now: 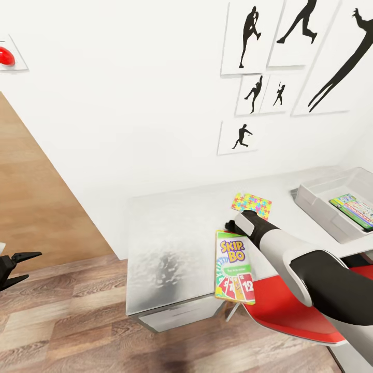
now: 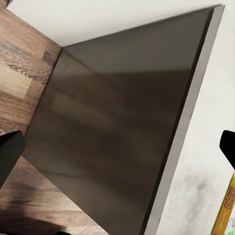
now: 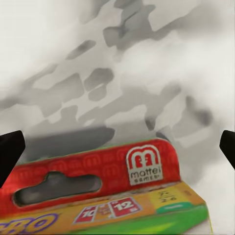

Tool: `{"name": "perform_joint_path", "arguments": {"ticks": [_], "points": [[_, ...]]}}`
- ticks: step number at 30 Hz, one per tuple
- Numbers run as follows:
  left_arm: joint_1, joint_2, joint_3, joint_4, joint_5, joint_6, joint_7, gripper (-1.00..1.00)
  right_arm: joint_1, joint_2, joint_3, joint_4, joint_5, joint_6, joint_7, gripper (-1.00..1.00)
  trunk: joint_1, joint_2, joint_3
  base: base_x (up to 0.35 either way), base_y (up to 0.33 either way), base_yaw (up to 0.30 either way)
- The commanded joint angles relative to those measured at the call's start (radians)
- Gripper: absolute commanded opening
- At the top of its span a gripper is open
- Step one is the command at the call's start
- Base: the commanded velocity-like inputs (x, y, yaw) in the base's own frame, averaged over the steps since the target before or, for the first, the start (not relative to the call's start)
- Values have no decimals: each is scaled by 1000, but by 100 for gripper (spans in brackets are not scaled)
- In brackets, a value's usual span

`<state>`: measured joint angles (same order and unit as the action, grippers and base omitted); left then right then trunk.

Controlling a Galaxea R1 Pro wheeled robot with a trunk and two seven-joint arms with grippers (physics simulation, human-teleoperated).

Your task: Put all the toys in the child's room - the three board games (two on the bed and one on the table), the two jigsaw puzzles on the table, and the tennis ball on the table - inside the toy box on the table in the child's room.

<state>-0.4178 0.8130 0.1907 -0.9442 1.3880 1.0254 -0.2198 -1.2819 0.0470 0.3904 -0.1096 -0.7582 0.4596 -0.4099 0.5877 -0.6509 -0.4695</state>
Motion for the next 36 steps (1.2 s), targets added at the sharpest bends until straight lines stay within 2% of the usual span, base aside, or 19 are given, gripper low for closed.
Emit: {"name": "perform_joint_path", "arguments": {"ticks": [1,10,18,29,34,36], "points": [[-1,0,1,0,-10,4,-10,100,-1,0,8,-2,-12,5,-4,100,0,-1,-1,0,0,0],[-1,0,1,1,-10,4,-10,100,-1,5,8,-3,-43,11,10,100,0,-1,-1,0,0,0],[-1,0,1,1,-10,3,-10,100,-1,-1,8,-4,-49,12,55,100,0,-1,-1,0,0,0],[-1,0,1,1,-10,4,-10,100,-1,-2,6,-4,-52,36,60,100,0,-1,-1,0,0,0],[-1,0,1,1,-10,3,-10,100,-1,-3,6,-4,-88,39,61,100,0,-1,-1,0,0,0],[-1,0,1,1,-10,4,-10,100,-1,-4,7,-4,-117,41,62,100,0,-1,-1,0,0,0]]}}
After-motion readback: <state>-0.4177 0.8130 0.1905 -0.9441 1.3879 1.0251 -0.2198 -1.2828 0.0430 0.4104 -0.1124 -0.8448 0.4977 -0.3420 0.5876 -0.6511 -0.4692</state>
